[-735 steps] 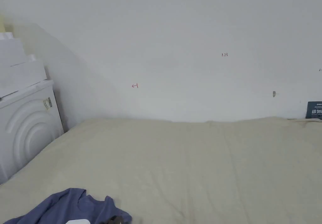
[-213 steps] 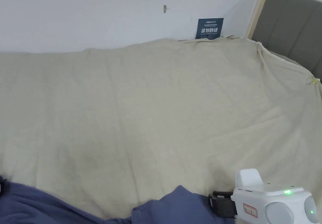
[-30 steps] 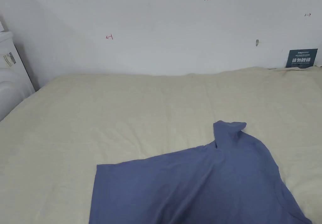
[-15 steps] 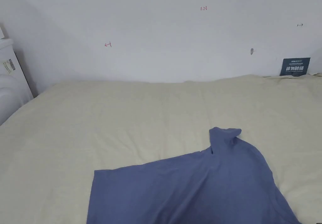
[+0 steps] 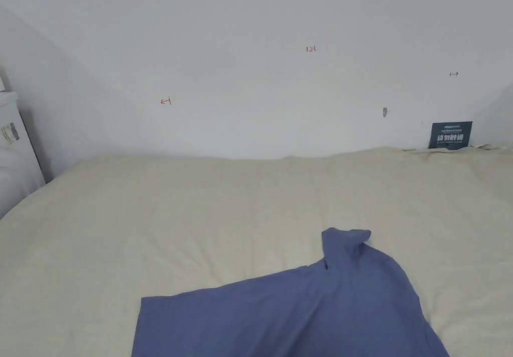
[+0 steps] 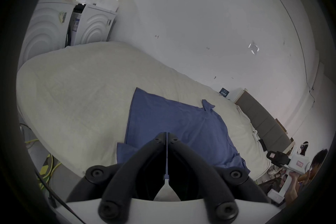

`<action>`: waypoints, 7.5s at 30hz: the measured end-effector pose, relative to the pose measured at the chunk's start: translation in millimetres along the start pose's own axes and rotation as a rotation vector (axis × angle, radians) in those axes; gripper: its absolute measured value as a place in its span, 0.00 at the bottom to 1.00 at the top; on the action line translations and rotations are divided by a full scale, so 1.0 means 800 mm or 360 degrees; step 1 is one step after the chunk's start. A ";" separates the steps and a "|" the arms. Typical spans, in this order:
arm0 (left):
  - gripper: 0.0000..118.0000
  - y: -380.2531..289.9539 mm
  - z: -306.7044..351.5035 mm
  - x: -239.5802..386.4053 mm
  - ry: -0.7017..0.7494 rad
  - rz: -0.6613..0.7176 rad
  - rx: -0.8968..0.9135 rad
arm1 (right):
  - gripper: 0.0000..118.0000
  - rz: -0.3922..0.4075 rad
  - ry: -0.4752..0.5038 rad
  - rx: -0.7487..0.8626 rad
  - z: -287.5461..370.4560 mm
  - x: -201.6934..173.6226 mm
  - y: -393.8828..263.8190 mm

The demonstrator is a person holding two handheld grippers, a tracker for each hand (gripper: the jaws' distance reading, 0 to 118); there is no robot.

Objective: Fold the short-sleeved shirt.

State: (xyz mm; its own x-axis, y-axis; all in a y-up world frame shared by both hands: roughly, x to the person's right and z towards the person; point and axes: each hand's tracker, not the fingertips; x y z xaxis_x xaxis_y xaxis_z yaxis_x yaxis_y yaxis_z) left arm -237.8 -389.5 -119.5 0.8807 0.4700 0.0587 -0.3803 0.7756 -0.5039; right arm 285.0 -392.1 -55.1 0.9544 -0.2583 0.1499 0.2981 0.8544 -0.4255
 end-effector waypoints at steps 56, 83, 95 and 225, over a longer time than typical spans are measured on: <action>0.08 -0.044 -0.180 -0.088 0.0198 -0.0622 -0.0648 | 0.04 -0.0145 0.0043 -0.0302 -0.045 0.017 -0.017; 0.04 -0.038 -0.193 -0.065 0.0279 -0.0407 -0.0775 | 0.04 -0.0095 -0.0354 -0.0624 -0.192 0.133 -0.030; 0.04 0.006 -0.106 -0.020 0.0132 -0.0359 -0.0411 | 0.03 -0.0080 -0.0192 -0.0243 -0.101 0.090 0.028; 0.08 -0.058 -0.233 -0.042 0.0461 -0.0559 -0.0442 | 0.61 -0.0020 -0.0260 -0.0468 -0.285 0.086 -0.006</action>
State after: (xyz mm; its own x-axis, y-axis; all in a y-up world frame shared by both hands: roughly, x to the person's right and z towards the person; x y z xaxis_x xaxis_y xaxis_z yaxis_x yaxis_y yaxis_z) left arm -196.9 -520.0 -258.9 0.9984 0.0361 0.0443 0.0059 0.7060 -0.7082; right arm 353.3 -517.1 -246.0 0.9421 -0.1720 0.2879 0.3251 0.6790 -0.6583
